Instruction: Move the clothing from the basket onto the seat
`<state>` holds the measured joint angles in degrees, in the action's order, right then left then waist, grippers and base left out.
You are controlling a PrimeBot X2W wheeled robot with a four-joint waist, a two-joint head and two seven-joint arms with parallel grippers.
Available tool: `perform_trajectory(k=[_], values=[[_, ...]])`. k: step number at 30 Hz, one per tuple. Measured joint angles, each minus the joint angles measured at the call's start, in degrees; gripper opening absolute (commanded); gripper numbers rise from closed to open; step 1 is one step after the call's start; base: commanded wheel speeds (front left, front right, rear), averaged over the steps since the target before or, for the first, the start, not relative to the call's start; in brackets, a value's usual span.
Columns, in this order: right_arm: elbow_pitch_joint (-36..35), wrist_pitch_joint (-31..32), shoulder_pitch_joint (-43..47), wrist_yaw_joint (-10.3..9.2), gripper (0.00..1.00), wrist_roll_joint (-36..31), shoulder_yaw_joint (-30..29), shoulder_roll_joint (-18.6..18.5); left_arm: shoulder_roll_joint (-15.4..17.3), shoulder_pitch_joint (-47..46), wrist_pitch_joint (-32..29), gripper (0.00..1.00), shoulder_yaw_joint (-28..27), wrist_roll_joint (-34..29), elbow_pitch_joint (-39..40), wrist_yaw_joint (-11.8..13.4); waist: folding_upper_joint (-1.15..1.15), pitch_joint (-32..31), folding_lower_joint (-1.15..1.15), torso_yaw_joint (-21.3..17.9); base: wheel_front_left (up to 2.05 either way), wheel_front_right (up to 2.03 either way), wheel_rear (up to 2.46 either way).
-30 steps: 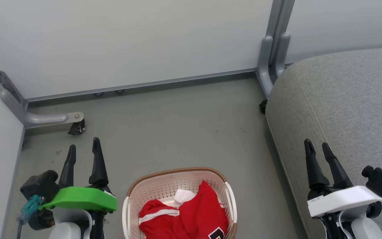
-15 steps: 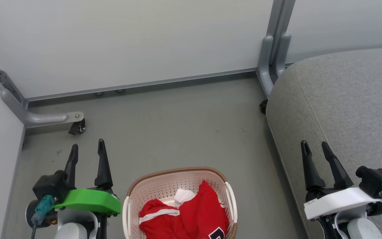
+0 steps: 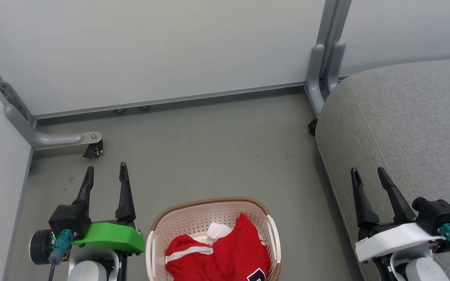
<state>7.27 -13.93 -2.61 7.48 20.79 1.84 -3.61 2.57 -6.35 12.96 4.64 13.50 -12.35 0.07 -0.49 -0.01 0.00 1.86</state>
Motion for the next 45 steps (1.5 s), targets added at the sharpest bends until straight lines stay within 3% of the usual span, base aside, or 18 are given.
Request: perform_trajectory(k=[20, 45], values=[[0.1, -1.1, 0.0, 0.01, 1.00, -8.8, -1.2, 0.8, 0.1, -0.2, 2.1, 1.00, 0.8, -7.0, -0.5, 0.2, 0.00, -0.1, 0.00, 0.2, 0.00, 0.00, 0.00], [1.0, -1.1, 0.4, 0.01, 1.00, -8.7, -0.9, 0.9, 0.1, -0.5, 2.2, 1.00, 1.3, -5.6, -1.6, -0.4, 0.00, 0.5, 0.00, -0.1, 0.00, 0.00, 0.00]])
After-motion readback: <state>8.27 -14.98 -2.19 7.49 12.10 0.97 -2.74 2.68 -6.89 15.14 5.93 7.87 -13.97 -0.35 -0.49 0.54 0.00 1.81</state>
